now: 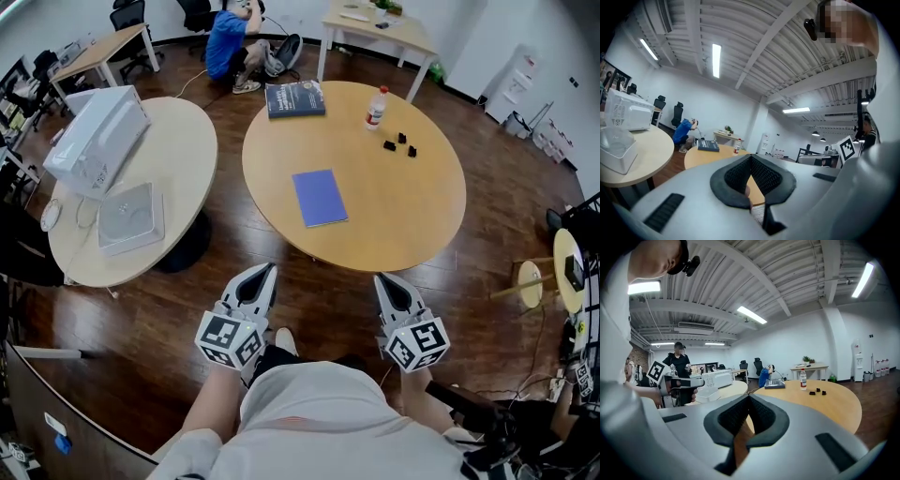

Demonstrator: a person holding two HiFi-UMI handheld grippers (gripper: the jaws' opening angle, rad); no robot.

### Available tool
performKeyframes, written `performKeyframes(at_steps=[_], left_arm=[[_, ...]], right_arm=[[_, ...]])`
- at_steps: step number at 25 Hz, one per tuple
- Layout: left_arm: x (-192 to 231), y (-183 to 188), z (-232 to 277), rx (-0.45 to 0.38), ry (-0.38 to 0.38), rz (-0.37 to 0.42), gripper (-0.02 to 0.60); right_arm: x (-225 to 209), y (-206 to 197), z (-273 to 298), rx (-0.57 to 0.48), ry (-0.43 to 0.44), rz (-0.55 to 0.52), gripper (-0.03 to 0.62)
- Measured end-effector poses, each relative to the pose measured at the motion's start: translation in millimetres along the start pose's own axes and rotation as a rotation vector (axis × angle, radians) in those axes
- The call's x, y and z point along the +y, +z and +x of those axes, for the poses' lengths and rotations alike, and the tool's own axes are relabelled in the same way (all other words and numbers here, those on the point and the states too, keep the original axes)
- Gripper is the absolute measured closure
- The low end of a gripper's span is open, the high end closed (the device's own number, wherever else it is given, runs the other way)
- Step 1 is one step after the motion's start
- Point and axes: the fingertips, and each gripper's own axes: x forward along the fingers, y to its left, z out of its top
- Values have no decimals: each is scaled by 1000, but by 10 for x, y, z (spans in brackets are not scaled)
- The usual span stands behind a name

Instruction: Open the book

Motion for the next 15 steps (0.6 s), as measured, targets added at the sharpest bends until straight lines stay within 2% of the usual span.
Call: performKeyframes(at_steps=[8,15], left_arm=[[266,-50,56,29,-32,-36,571],[324,-59,235,40,-29,-44,571]], right_arm=[[112,9,275,43,-14,-11,600],[-2,3,449,52,3,-4,600]])
